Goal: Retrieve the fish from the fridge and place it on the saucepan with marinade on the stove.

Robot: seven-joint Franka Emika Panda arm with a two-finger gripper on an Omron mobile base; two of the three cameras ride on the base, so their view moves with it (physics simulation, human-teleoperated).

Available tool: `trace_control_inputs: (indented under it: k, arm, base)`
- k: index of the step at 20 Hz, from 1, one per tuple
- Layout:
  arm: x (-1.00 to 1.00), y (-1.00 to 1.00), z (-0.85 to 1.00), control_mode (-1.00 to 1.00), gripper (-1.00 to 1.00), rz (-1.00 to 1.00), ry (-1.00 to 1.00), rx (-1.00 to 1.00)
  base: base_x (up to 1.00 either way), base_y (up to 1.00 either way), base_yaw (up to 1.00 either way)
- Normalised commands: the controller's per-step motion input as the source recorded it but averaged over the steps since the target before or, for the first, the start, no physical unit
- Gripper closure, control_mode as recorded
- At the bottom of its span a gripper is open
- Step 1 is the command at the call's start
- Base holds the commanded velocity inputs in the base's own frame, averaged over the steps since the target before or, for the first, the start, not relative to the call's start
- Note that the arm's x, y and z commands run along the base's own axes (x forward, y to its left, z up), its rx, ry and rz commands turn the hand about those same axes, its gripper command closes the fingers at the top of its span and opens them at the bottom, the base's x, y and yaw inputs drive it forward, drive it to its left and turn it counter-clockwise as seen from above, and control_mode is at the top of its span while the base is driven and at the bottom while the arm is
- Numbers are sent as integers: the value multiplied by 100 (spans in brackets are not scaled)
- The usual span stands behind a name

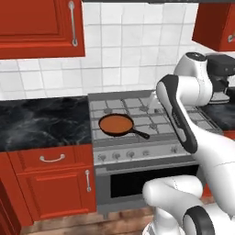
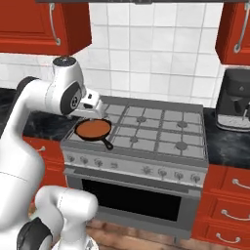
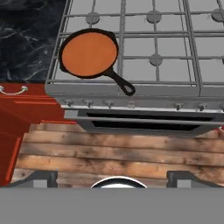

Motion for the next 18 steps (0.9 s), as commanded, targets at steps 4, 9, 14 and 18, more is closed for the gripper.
trace_control_inputs:
  k: [4,9,14,18]
  arm:
    - [0,0,0,100,-100,0,0,0]
    - [0,0,0,100,-100,0,0,0]
    - [0,0,0,100,-100,0,0,0]
    - [0,0,0,100,-100,0,0,0]
  base:
    - [-61,18,51]
    - [-43,-3,42]
    - [-36,-63,-24]
    - [-18,-100,-31]
